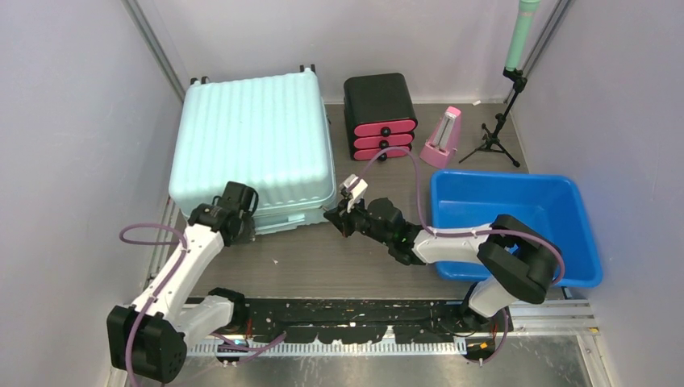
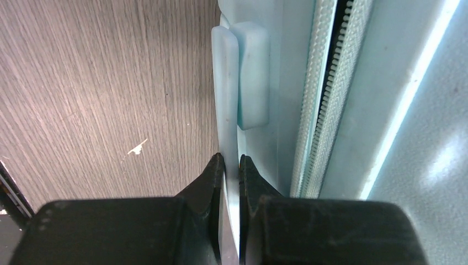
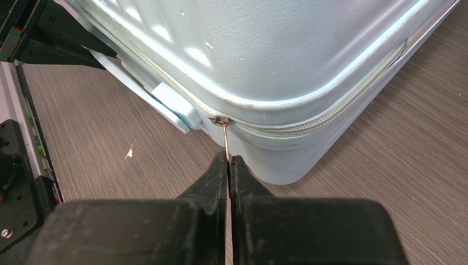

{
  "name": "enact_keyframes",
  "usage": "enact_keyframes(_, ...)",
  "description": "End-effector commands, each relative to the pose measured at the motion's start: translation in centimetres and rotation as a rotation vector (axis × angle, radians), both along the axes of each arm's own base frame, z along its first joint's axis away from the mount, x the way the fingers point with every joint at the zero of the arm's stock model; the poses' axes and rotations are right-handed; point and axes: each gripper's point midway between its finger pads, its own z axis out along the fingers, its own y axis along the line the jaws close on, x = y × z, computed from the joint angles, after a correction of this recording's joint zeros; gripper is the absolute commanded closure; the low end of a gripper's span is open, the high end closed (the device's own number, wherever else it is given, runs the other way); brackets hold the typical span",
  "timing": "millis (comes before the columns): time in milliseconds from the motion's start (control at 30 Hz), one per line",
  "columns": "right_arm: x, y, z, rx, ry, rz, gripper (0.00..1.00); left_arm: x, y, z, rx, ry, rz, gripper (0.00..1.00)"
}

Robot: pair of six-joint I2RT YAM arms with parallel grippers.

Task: Open, take out, and arrange the luggage

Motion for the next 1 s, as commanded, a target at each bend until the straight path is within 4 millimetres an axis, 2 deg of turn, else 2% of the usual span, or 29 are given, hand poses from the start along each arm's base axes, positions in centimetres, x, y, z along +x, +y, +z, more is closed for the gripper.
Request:
enact_keyframes(0,7.7,-7.8,-0.3,-0.104,-0.069,-0.373,1.00,-3.7,7.7,3.0,0.342,0.075,0.069,1.00)
enact_keyframes(133,7.6,-7.9,-0.2,-0.122,-0.074,-0.349,1.00,-4.4,8.4,2.6,0.359,0.139,0.068,1.00)
enact_keyframes(400,4.6,-8.6,0.3,-0.108,-0.045,-0.262,1.00,-4.7,9.1,2.2,0.384,0.172,0.073,1.00)
enact_keyframes(500,4.4,-9.1,0.0,-0.113,-0.050,-0.270,1.00,-4.6,9.2,2.1,0.384,0.165,0.079,1.00)
enact_keyframes(700,6.4,-10.0,0.3,-0.121,-0.094,-0.353,1.00,-5.0,9.5,2.5,0.400,0.174,0.081,1.00)
enact_keyframes(767,7.6,-10.3,0.5,-0.116,-0.109,-0.392,1.00,-5.2,9.7,2.8,0.412,0.182,0.082,1.00)
enact_keyframes(833,9.7,-10.5,0.6,-0.109,-0.118,-0.426,1.00,-5.5,9.8,2.7,0.417,0.189,0.078,1.00)
enact_keyframes(967,11.3,-9.6,-0.3,-0.124,-0.109,-0.415,1.00,-5.7,9.5,2.4,0.404,0.203,0.065,1.00)
